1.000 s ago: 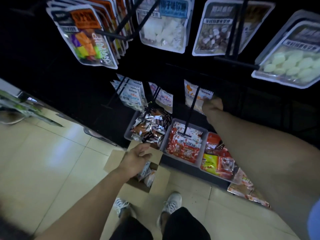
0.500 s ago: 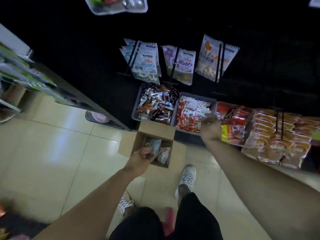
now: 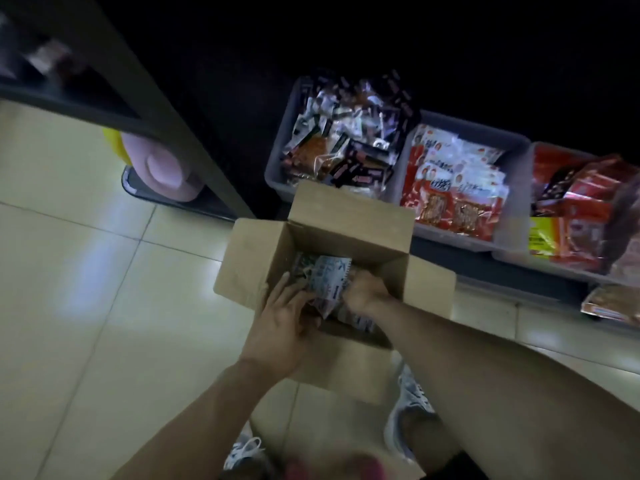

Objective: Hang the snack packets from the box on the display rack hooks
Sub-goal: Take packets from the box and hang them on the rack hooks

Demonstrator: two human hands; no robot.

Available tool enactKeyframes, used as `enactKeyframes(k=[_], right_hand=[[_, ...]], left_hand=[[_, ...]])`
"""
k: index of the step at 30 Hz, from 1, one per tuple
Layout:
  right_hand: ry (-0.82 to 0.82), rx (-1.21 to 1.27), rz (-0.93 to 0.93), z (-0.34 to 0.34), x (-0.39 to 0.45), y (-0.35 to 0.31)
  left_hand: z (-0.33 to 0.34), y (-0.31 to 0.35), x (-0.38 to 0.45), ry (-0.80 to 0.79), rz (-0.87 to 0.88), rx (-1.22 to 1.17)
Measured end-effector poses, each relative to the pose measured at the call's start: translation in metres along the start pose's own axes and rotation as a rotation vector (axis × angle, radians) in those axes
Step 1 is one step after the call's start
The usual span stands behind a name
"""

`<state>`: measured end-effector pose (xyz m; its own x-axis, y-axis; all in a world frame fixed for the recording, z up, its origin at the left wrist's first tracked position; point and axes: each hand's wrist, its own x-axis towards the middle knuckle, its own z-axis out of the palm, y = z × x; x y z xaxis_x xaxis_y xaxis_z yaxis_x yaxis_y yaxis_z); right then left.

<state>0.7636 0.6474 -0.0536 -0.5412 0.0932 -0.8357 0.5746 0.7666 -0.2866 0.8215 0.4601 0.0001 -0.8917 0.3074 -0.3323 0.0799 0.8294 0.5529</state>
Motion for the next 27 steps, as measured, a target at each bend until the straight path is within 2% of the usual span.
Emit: enactKeyframes(k=[3, 8, 10, 13, 16, 22, 24, 27], right_hand=[[0.021, -0.089, 0.039, 0.023, 0.060, 0.009], [-0.113, -0.272, -0.034, 0.067, 0.155, 0.021], [-0.131, -0.314, 0.014, 0.082, 0.191, 0.029], [-0.053, -0.402, 0.141, 0.092, 0.217, 0.030], [-0.046, -0.424, 0.132, 0.081, 0.212, 0.022], [-0.081, -0.295, 0.058, 0.058, 0.181, 0.001], [-0.033, -0.246, 0.054, 0.054, 0.154, -0.007], [0.131, -0.213, 0.062, 0.043, 0.098, -0.015]], left_hand=[[0.029, -0.030, 0.014, 0.015, 0.091, 0.069], [0.049, -0.047, 0.025, 0.081, 0.136, 0.167], [0.052, -0.047, 0.029, 0.107, 0.118, 0.177], [0.056, -0.043, 0.032, 0.122, 0.077, 0.187], [0.060, -0.040, 0.032, 0.133, 0.058, 0.214], [0.060, -0.036, 0.037, 0.140, 0.008, 0.191], [0.058, -0.036, 0.038, 0.102, -0.033, 0.141], [0.050, -0.035, 0.033, 0.053, -0.095, -0.026]])
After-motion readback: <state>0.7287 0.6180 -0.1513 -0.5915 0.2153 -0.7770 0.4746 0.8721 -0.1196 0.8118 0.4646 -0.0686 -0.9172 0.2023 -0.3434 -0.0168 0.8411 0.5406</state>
